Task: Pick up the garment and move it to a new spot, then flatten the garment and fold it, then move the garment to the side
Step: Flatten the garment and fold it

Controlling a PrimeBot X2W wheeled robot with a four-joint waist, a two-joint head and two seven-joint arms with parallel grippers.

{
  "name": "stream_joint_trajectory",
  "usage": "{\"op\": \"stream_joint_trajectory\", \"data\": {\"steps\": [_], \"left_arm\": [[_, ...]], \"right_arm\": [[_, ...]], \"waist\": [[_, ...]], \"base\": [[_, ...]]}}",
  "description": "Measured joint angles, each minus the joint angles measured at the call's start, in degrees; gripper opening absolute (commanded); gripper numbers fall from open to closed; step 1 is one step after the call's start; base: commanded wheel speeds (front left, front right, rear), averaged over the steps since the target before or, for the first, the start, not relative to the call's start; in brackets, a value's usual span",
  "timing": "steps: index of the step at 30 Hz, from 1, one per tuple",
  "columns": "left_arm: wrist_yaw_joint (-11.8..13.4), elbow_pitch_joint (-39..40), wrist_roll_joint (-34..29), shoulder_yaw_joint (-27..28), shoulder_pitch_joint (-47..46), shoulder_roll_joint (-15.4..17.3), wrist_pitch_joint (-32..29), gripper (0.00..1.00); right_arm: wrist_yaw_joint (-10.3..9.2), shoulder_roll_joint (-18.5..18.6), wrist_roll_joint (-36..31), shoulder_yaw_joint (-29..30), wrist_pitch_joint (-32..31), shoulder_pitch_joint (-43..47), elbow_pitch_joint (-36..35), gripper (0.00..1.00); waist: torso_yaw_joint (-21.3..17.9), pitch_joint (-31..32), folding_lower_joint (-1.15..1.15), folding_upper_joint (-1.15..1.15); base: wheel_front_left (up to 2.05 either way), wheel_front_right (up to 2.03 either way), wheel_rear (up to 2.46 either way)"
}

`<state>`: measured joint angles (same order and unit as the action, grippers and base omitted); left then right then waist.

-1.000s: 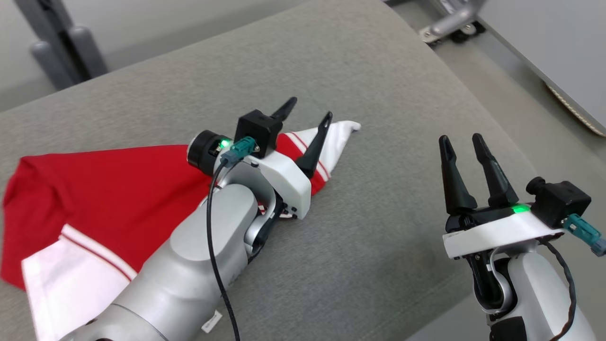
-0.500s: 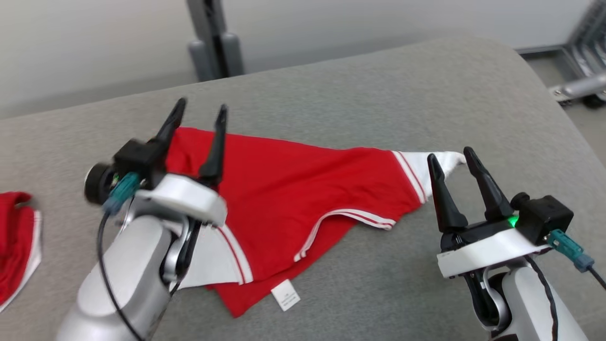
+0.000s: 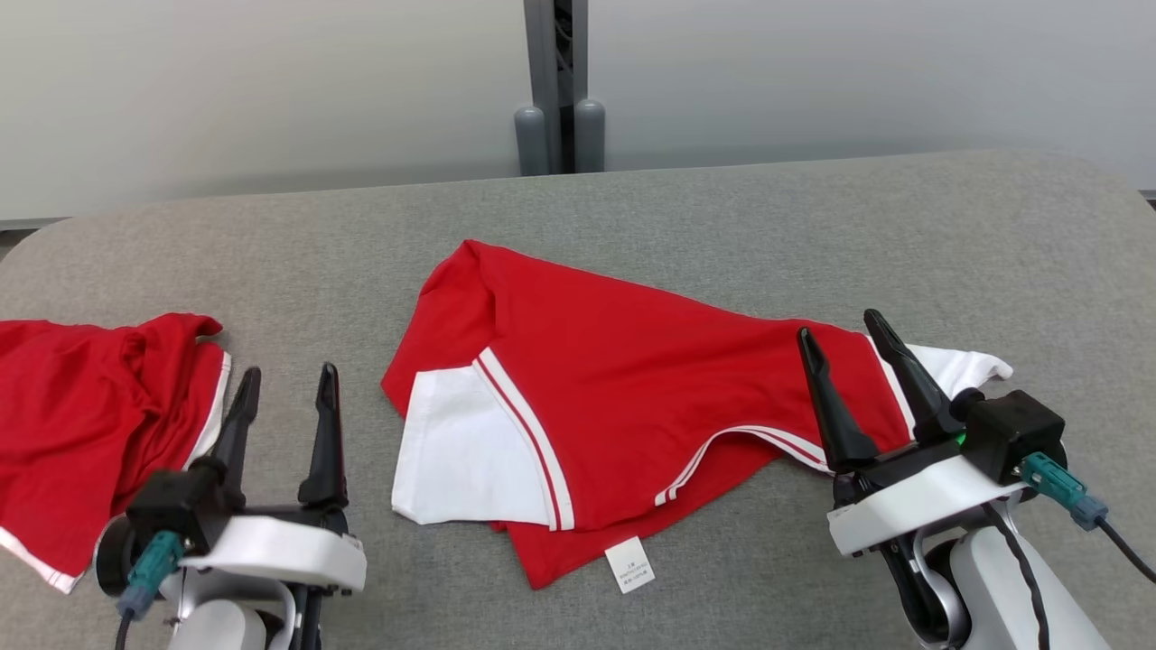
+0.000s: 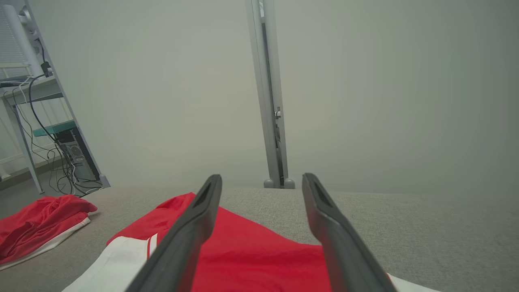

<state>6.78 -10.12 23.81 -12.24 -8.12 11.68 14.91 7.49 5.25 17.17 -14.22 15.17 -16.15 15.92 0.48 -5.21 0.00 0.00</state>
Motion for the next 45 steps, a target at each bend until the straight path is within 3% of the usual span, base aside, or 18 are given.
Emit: {"op": "stream_joint_trajectory", "data": {"steps": [6, 10, 19, 33, 34, 35, 37, 38, 45], "left_arm": [[-3.04, 0.44, -3.21, 3.72, 1.97, -3.78, -0.01, 1.00], [-4.85, -0.23, -4.88, 5.04, 1.59, -5.67, -0.01, 1.00], [-7.78, -3.11, -6.97, 5.75, 0.05, -8.47, -0.01, 1.00], [-7.73, -4.35, -5.01, 4.32, -0.26, -8.84, -0.01, 1.00], [-7.70, -4.35, -4.85, 4.09, -0.25, -8.86, -0.01, 1.00], [-7.55, -4.33, -4.60, 3.91, -0.24, -8.89, -0.01, 1.00], [-7.27, -4.26, -4.59, 3.70, -0.20, -8.88, -0.01, 1.00], [-7.22, -4.25, -4.55, 3.67, -0.18, -8.87, -0.01, 1.00], [-6.95, -4.36, -4.26, 3.67, 0.04, -8.88, -0.01, 1.00]], "right_arm": [[0.00, 0.81, 0.54, -2.46, 0.00, -0.08, 0.36, 1.00], [0.00, 0.54, 2.54, -8.35, -0.19, -2.17, 1.59, 1.00], [0.01, 0.53, 7.01, -20.43, -8.05, -5.64, 10.42, 1.00], [0.00, 2.37, 7.90, -23.82, -13.59, -8.05, 18.55, 1.00], [0.00, 2.43, 7.87, -23.96, -13.74, -8.05, 18.73, 0.96], [0.00, 2.44, 7.75, -24.06, -14.07, -8.18, 18.91, 0.53], [0.00, 2.49, 7.57, -23.86, -14.15, -8.37, 19.29, 0.04], [0.00, 2.50, 7.56, -23.71, -14.15, -8.40, 19.53, 0.00], [0.00, 2.38, 7.49, -22.83, -13.80, -8.53, 19.72, 0.00]], "waist": [[1.72, -0.10, 0.00, 0.00], [2.86, -1.00, 0.00, 0.00], [7.83, -3.48, 0.00, 0.00], [14.90, -5.42, 0.00, 0.00], [15.09, -5.45, 0.00, 0.00], [15.23, -5.48, 0.00, 0.00], [15.39, -5.56, 0.00, 0.00], [15.41, -5.57, 0.00, 0.00], [14.60, -5.31, 0.00, 0.00]], "base": [[0.00, 0.00, 0.00], [0.00, 0.00, 0.00], [0.00, 0.00, 0.00], [0.00, 0.00, 0.00], [0.00, 0.00, 0.00], [0.00, 0.00, 0.00], [0.00, 0.00, 0.00], [0.00, 0.00, 0.00], [0.00, 0.00, 0.00]]}}
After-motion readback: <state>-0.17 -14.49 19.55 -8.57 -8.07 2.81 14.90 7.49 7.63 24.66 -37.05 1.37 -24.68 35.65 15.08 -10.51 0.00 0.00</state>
